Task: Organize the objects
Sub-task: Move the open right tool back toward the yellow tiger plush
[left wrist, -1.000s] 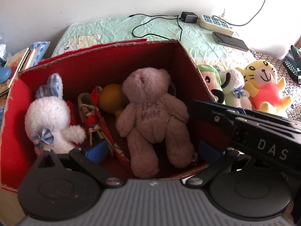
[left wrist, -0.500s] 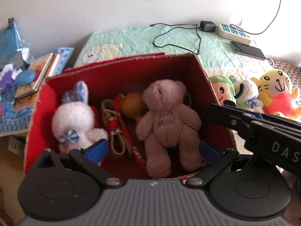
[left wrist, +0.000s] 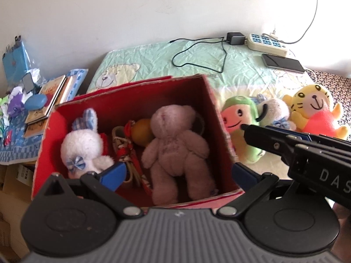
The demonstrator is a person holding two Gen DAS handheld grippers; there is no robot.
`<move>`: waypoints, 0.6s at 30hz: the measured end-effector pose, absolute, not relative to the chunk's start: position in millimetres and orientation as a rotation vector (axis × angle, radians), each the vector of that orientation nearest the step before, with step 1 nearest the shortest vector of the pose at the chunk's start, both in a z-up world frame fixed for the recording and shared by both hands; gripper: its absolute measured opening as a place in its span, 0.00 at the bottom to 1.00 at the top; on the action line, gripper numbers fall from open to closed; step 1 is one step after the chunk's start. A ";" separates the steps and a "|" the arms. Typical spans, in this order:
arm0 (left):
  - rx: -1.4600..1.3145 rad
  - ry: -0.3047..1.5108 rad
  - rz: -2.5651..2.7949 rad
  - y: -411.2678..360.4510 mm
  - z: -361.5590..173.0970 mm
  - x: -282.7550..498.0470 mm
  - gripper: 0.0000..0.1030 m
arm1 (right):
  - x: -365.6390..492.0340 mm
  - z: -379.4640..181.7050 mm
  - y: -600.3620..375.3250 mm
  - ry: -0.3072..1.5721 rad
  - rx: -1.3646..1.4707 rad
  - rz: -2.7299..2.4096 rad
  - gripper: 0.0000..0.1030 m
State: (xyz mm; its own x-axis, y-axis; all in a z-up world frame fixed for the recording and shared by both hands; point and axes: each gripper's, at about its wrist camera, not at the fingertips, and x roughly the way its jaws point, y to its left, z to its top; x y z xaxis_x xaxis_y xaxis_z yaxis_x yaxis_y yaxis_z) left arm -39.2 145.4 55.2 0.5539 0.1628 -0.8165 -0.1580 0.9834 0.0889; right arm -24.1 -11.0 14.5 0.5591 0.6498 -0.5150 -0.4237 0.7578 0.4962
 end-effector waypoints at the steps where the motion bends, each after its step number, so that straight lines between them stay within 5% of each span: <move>1: 0.009 0.964 0.186 140.3 55.5 -38.7 0.99 | -24.8 14.9 -15.7 0.736 0.334 0.643 0.26; 18: 0.084 0.947 0.076 37.5 54.3 -25.6 0.99 | -26.8 13.8 -98.8 0.704 0.360 0.549 0.27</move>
State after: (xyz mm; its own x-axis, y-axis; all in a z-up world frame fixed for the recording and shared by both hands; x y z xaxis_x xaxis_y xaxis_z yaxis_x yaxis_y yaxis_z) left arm -25.6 37.5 54.3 0.5823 0.1024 -0.8065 -0.0283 0.9940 0.1057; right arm -26.8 -98.8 13.8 0.6312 0.5850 -0.5093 -0.3507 0.8009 0.4853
